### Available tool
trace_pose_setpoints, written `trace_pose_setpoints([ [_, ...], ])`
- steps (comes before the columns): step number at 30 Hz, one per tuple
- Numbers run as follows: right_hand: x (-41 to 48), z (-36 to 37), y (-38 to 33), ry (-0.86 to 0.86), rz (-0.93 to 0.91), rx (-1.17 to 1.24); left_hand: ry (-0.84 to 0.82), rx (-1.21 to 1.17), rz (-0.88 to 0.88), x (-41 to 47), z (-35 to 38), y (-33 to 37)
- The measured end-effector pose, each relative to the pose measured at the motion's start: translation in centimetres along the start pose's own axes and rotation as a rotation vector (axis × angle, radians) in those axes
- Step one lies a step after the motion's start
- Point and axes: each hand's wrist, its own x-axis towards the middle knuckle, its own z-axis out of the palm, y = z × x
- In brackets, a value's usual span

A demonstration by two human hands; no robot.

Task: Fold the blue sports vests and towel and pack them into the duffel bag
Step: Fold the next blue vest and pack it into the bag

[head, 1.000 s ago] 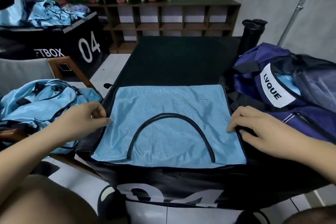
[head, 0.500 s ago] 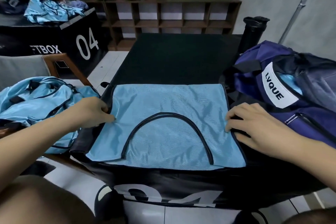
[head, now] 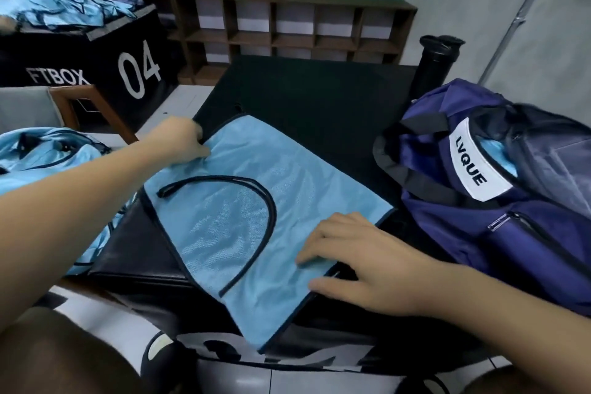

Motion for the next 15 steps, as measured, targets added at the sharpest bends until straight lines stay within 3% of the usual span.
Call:
trace_pose_setpoints([
  [3,0.1,-2.2,1.1,0.082,0.083,0.017,0.047,-0.019,0.014,2.2,0.3,1.3],
  [9,-1.9,-3.6,3.7,-0.138,0.281,-0.212,0.11,-0.038,0.046,6.0,1.2,4.4],
  [15,-2.9,-3.1,4.9,-0.128,0.301,-0.26,0.142,0.01,0.071,9.2,1.8,7.8],
])
